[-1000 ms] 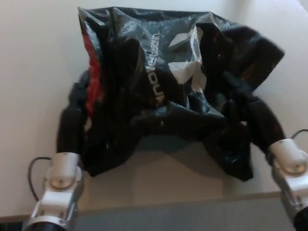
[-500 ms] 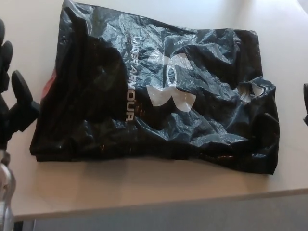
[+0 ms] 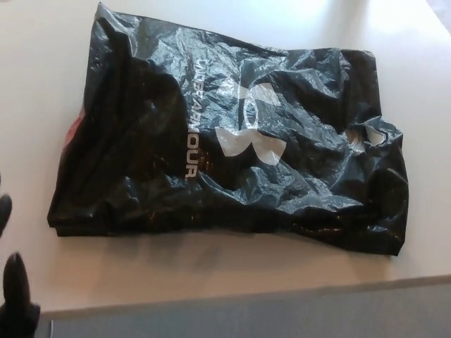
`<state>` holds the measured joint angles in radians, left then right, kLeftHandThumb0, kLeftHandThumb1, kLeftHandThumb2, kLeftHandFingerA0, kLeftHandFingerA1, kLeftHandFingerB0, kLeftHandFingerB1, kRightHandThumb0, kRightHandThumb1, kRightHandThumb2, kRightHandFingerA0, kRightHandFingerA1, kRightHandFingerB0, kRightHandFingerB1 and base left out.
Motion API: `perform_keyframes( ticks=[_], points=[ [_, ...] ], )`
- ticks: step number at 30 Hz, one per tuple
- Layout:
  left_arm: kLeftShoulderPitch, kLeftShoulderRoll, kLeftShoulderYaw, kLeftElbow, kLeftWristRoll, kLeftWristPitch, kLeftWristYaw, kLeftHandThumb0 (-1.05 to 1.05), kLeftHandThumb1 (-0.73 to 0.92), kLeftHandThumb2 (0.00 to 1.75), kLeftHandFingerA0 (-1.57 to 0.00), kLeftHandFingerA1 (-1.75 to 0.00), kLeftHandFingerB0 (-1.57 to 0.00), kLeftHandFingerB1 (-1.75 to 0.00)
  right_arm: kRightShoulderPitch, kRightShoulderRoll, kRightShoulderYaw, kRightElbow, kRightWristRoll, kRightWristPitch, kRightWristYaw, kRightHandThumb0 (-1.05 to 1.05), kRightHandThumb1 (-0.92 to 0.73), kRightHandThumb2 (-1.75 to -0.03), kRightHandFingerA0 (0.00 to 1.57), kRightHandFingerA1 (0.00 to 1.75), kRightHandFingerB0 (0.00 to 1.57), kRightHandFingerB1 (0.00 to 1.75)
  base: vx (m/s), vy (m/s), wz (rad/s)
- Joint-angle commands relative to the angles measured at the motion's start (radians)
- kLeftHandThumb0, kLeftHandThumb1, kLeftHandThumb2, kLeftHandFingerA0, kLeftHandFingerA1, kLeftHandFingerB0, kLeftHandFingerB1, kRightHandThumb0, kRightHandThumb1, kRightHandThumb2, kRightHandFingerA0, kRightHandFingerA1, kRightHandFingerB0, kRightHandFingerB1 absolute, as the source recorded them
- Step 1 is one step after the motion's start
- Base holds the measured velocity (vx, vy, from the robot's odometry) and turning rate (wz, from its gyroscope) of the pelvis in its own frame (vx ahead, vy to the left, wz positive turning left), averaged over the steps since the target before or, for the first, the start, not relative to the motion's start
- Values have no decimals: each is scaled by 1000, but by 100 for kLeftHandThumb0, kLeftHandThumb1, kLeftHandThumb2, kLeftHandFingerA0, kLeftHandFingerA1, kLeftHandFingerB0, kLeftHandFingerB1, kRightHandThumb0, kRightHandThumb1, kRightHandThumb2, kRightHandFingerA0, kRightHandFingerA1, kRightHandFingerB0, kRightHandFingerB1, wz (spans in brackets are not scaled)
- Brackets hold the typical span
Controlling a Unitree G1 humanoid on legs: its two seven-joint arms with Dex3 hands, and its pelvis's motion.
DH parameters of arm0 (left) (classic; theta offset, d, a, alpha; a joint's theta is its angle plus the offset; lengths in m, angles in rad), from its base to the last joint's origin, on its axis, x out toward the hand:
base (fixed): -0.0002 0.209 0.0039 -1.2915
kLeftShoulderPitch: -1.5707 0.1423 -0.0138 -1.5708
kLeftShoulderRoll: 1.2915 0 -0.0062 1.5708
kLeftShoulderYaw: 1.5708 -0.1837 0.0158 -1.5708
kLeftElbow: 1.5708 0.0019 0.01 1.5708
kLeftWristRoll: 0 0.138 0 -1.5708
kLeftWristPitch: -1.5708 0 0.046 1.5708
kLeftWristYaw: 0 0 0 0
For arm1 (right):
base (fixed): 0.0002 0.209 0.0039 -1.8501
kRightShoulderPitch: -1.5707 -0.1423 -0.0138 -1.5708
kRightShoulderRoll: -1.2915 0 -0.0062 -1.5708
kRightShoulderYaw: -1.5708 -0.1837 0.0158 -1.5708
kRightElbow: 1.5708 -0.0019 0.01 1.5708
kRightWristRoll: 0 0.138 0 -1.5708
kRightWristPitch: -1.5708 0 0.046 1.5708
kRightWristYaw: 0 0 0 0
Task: A plastic bag is kept in the middle of the desk and the robot uses both its hands to grab the bag from the left and right and brings its hands close together to compress the bag
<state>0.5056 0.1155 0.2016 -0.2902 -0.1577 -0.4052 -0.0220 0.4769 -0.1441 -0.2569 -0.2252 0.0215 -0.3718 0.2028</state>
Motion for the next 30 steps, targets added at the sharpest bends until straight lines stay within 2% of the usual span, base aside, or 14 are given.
perform_keyframes(
  ticks=[1,3,5,7,8,9,11,13,14,17,18,24,25,30],
  points=[
    [283,-32,12,256,-149,-503,-235,-68,74,109,-3,-34,-4,-34,264,77,11,141,67,-394,43,-66,-91,-69,1,25,0,25,0,0,0],
    [271,-26,18,312,-148,-523,-243,-68,75,110,-2,-33,-4,-32,247,77,12,203,48,-428,32,-65,-91,-74,1,18,3,21,0,0,0],
    [271,-19,29,372,-156,-554,-257,-75,77,110,-3,-30,-9,-29,226,69,6,266,-28,-469,-12,-69,-73,-104,0,30,1,36,0,0,0],
    [274,-16,24,368,-165,-556,-262,-68,73,110,-4,-35,-4,-33,233,71,6,261,-41,-476,-23,-66,-71,-103,0,34,0,40,0,0,0],
    [255,-12,23,361,-164,-545,-259,-68,73,109,-4,-35,-4,-34,215,77,8,262,-43,-476,-32,-60,-92,-77,2,26,6,33,0,0,0],
    [234,-8,23,380,-160,-557,-258,-67,92,72,-12,-24,-12,-24,205,83,11,269,-40,-483,-35,-64,-70,-103,0,36,0,41,0,0,0],
    [213,-5,24,397,-157,-571,-256,-67,92,72,-12,-25,-11,-24,195,86,13,270,-40,-485,-36,-60,-92,-82,5,26,6,35,0,0,0],
    [197,-2,27,398,-150,-565,-249,-67,92,74,-11,-25,-11,-23,176,88,12,284,-41,-498,-40,-57,-90,-92,4,31,6,39,0,0,0],
    [180,-10,29,408,-141,-571,-236,-67,75,110,-5,-41,-4,-34,166,89,15,279,-37,-484,-39,-53,-92,-77,5,27,6,33,0,0,0],
    [177,-14,25,414,-143,-584,-238,-67,74,109,-5,-42,-3,-34,152,97,15,300,-31,-504,-42,-53,-92,-75,6,30,8,34,0,0,0],
    [169,-14,25,421,-140,-588,-237,-66,92,72,-11,-26,-10,-22,145,98,17,303,-29,-507,-42,-54,-92,-74,7,27,9,35,0,0,0],
    [140,-14,23,450,-136,-610,-237,-69,92,73,-12,-26,-10,-22,120,107,8,318,-77,-525,-74,-53,-92,-74,8,31,10,34,0,0,0],
    [144,-14,23,440,-135,-604,-235,-69,92,74,-11,-24,-10,-23,115,107,8,321,-79,-526,-75,-30,-72,-122,0,50,0,49,0,0,0],
    [167,-24,23,444,-153,-653,-243,-68,92,72,-11,-25,-10,-22,105,104,14,341,-86,-545,-74,-30,-71,-121,0,50,0,49,0,0,0]
  ],
)
